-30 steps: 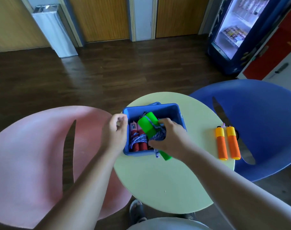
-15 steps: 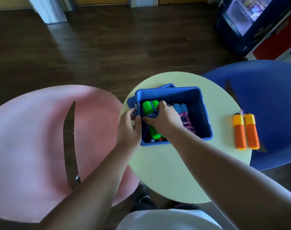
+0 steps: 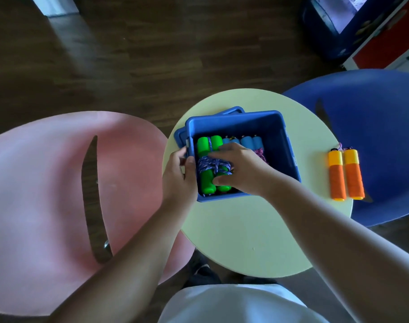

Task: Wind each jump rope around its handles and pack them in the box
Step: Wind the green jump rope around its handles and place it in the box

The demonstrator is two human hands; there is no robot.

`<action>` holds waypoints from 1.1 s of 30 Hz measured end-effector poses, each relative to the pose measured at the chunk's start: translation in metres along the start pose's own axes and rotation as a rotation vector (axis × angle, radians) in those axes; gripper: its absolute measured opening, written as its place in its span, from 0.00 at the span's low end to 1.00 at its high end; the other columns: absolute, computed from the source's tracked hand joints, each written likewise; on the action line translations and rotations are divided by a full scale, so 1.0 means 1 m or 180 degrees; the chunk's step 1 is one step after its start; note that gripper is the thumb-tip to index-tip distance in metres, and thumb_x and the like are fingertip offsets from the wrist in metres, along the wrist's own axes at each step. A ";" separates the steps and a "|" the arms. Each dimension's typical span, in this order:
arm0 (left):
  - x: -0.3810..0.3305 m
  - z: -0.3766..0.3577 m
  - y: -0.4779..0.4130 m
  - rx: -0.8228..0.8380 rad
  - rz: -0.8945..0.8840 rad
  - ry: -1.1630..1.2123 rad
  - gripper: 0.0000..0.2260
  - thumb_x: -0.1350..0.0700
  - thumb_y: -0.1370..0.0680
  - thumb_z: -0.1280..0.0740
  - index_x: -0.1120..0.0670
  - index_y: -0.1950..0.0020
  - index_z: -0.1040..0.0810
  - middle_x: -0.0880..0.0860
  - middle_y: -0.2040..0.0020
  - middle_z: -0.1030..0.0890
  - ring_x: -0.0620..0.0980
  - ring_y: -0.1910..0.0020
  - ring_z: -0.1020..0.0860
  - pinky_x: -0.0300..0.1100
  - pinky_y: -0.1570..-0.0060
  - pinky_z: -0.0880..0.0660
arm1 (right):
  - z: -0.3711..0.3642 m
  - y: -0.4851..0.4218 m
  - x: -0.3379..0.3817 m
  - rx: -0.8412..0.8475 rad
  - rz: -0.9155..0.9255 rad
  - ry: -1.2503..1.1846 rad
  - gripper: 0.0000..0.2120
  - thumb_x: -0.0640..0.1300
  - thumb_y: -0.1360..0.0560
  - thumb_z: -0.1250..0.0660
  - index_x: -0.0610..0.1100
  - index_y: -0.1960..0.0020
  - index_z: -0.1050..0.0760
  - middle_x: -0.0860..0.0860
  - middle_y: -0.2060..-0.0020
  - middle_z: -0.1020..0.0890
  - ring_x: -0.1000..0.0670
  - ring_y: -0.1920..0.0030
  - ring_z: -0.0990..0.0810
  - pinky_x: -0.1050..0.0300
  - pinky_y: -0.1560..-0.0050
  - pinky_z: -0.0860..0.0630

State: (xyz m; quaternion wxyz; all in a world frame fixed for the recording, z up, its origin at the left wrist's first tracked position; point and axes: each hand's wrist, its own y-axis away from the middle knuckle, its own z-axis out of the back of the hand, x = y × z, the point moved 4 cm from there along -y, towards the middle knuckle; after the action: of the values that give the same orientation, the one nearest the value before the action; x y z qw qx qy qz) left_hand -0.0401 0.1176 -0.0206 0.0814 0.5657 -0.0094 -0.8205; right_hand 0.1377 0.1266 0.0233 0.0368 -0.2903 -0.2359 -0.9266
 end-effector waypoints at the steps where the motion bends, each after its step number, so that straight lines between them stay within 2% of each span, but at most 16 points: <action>1: 0.001 0.000 0.000 0.0004 -0.0037 -0.0004 0.18 0.48 0.17 0.41 0.51 0.30 0.24 0.48 0.45 0.18 0.49 0.45 0.20 0.52 0.43 0.22 | -0.003 -0.001 0.002 0.0011 0.0004 0.0100 0.34 0.51 0.28 0.22 0.56 0.24 0.28 0.48 0.25 0.33 0.48 0.29 0.28 0.55 0.29 0.32; 5: 0.005 0.000 -0.002 0.0000 -0.0064 -0.0006 0.14 0.53 0.15 0.39 0.53 0.31 0.25 0.46 0.48 0.20 0.47 0.47 0.21 0.49 0.44 0.23 | -0.015 -0.005 0.007 0.0027 -0.0034 0.0433 0.34 0.50 0.26 0.23 0.58 0.23 0.31 0.48 0.22 0.36 0.46 0.27 0.29 0.55 0.29 0.31; 9: 0.007 -0.002 -0.002 -0.0005 0.0026 -0.0004 0.13 0.54 0.15 0.39 0.53 0.31 0.25 0.47 0.47 0.19 0.48 0.47 0.21 0.47 0.45 0.23 | -0.023 -0.009 0.010 0.0051 -0.0045 0.0703 0.32 0.48 0.24 0.26 0.57 0.22 0.32 0.46 0.21 0.37 0.42 0.28 0.27 0.49 0.29 0.29; 15: 0.004 0.000 -0.004 0.0040 0.0058 -0.0055 0.13 0.55 0.15 0.38 0.53 0.31 0.25 0.40 0.50 0.21 0.46 0.49 0.21 0.41 0.49 0.26 | -0.026 -0.016 0.015 0.0162 -0.0188 0.0967 0.32 0.47 0.22 0.29 0.57 0.21 0.35 0.46 0.22 0.37 0.39 0.31 0.26 0.47 0.33 0.25; 18: 0.004 0.001 -0.005 0.0098 0.0049 -0.0019 0.12 0.55 0.15 0.38 0.53 0.31 0.25 0.40 0.50 0.21 0.45 0.50 0.21 0.41 0.49 0.26 | -0.023 -0.013 0.015 0.0170 -0.0128 0.0972 0.33 0.46 0.22 0.30 0.57 0.20 0.36 0.48 0.19 0.40 0.40 0.27 0.28 0.48 0.31 0.26; 21: 0.001 0.003 -0.003 0.0150 -0.0019 0.0041 0.13 0.53 0.15 0.37 0.50 0.31 0.25 0.42 0.50 0.20 0.47 0.50 0.20 0.45 0.49 0.23 | -0.015 -0.003 0.009 0.0128 -0.0079 0.0724 0.32 0.50 0.21 0.30 0.58 0.20 0.37 0.49 0.18 0.42 0.43 0.24 0.31 0.49 0.29 0.29; 22: 0.000 0.004 -0.002 0.0176 -0.0024 0.0049 0.12 0.52 0.16 0.37 0.49 0.32 0.25 0.42 0.50 0.20 0.46 0.52 0.20 0.45 0.50 0.23 | -0.010 0.005 0.006 -0.0049 -0.0033 0.0567 0.30 0.52 0.21 0.30 0.58 0.21 0.34 0.49 0.19 0.39 0.42 0.25 0.31 0.47 0.28 0.29; 23: 0.000 0.005 -0.002 0.0197 0.0008 0.0056 0.12 0.51 0.16 0.37 0.47 0.32 0.25 0.42 0.51 0.20 0.46 0.55 0.20 0.46 0.52 0.23 | -0.003 0.013 0.002 -0.0474 0.0039 0.0462 0.26 0.53 0.21 0.30 0.56 0.24 0.29 0.47 0.21 0.34 0.40 0.27 0.29 0.44 0.29 0.29; 25: 0.002 0.008 -0.002 0.0214 0.0137 0.0101 0.12 0.49 0.17 0.35 0.44 0.34 0.24 0.42 0.52 0.20 0.46 0.57 0.20 0.50 0.52 0.21 | 0.013 0.033 -0.018 -0.1746 -0.0046 0.0476 0.19 0.50 0.23 0.30 0.51 0.33 0.21 0.45 0.29 0.25 0.37 0.32 0.27 0.40 0.33 0.28; 26: 0.002 0.009 -0.002 0.0213 0.0201 0.0163 0.11 0.46 0.19 0.34 0.41 0.36 0.23 0.43 0.53 0.20 0.48 0.58 0.20 0.55 0.52 0.19 | 0.019 0.044 -0.032 -0.2220 -0.0299 0.0470 0.17 0.48 0.23 0.31 0.49 0.35 0.20 0.44 0.31 0.24 0.36 0.34 0.27 0.40 0.34 0.28; 27: 0.002 0.010 -0.003 0.0215 0.0252 0.0223 0.11 0.43 0.21 0.34 0.36 0.39 0.23 0.44 0.54 0.19 0.50 0.57 0.19 0.60 0.52 0.18 | 0.023 0.052 -0.048 -0.2363 -0.0638 0.0413 0.18 0.47 0.23 0.31 0.48 0.33 0.21 0.42 0.32 0.26 0.35 0.35 0.28 0.41 0.35 0.28; 29: 0.004 0.012 -0.002 0.0221 0.0277 0.0287 0.10 0.39 0.25 0.33 0.31 0.44 0.23 0.46 0.53 0.19 0.53 0.54 0.18 0.63 0.52 0.18 | 0.022 0.060 -0.074 -0.2048 -0.1125 0.0102 0.22 0.45 0.21 0.32 0.47 0.27 0.27 0.40 0.31 0.29 0.36 0.36 0.27 0.45 0.35 0.29; 31: 0.004 0.012 -0.001 0.0226 0.0268 0.0351 0.11 0.40 0.26 0.32 0.30 0.44 0.22 0.47 0.53 0.18 0.54 0.51 0.17 0.63 0.50 0.18 | 0.021 0.060 -0.088 -0.1891 -0.1224 -0.0298 0.23 0.41 0.19 0.36 0.45 0.25 0.30 0.40 0.31 0.28 0.38 0.37 0.24 0.52 0.39 0.28; 33: 0.003 0.012 0.001 0.0218 0.0282 0.0399 0.12 0.41 0.26 0.32 0.32 0.43 0.21 0.48 0.53 0.17 0.56 0.52 0.17 0.64 0.50 0.18 | 0.026 0.059 -0.092 -0.2008 -0.1257 -0.0508 0.23 0.34 0.19 0.41 0.45 0.25 0.28 0.41 0.32 0.25 0.40 0.38 0.23 0.58 0.42 0.30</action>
State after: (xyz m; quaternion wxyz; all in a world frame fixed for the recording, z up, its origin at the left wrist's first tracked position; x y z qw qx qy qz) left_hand -0.0527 0.1154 -0.0190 0.0987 0.6175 -0.0574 -0.7783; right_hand 0.2395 0.0796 0.0153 -0.2522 -0.3075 0.0074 -0.9175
